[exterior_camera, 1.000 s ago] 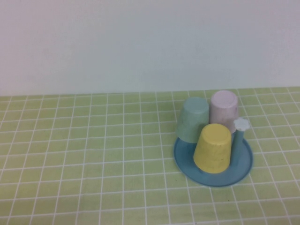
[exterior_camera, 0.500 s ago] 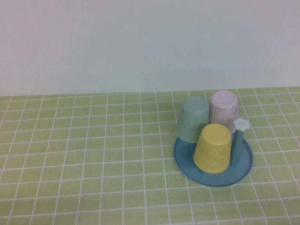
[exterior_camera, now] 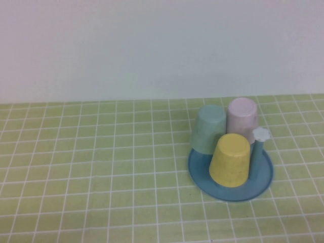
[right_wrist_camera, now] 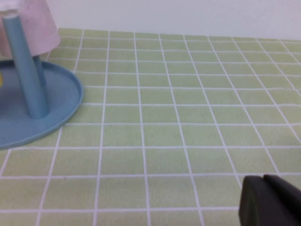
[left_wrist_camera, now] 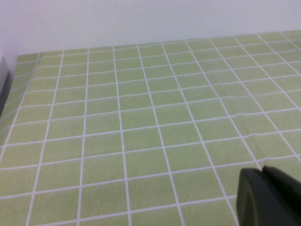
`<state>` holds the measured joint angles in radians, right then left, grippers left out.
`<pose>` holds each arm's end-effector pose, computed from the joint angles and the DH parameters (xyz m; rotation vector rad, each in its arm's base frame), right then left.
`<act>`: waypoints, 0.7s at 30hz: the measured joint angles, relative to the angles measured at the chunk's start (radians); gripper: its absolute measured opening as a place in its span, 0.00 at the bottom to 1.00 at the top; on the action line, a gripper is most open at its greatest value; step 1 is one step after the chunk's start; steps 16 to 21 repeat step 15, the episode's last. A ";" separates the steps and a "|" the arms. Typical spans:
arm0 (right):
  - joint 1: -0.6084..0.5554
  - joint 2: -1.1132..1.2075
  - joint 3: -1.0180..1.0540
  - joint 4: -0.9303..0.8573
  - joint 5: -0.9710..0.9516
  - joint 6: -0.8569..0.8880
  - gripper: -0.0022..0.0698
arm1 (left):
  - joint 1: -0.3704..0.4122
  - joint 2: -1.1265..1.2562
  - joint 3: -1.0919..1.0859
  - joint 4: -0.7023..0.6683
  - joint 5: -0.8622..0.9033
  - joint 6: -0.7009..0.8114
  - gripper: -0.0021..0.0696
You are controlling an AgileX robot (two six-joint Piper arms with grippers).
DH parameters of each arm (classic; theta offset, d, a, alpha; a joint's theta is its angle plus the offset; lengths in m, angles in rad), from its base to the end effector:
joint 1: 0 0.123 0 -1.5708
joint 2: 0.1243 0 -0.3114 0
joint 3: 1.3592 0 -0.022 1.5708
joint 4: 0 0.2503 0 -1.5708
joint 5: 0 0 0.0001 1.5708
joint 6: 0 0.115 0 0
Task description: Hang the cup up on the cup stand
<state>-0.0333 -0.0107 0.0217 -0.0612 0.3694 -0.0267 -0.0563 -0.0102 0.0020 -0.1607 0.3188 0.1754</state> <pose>0.0485 -0.0042 0.1661 -0.0318 1.8642 -0.1016 0.0494 -0.0086 0.1791 0.1066 1.7873 -0.0690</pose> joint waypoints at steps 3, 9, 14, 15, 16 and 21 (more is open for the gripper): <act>0.007 0.000 0.000 0.008 0.000 -0.013 0.03 | 0.000 0.000 0.000 0.000 0.000 0.000 0.03; 0.008 0.000 0.000 0.022 0.000 -0.011 0.03 | 0.000 0.000 0.000 0.000 0.000 0.000 0.03; 0.008 0.000 0.000 0.026 0.000 -0.011 0.03 | 0.000 0.000 0.000 0.000 0.000 0.000 0.03; 0.008 0.000 0.000 0.026 0.000 -0.011 0.03 | 0.000 0.000 0.000 0.000 0.000 0.000 0.03; 0.008 0.000 0.000 0.026 0.000 -0.011 0.03 | 0.000 0.000 0.000 0.000 0.000 0.000 0.03; 0.008 0.000 0.000 0.026 0.000 -0.011 0.03 | 0.000 0.000 0.000 0.000 0.000 0.000 0.03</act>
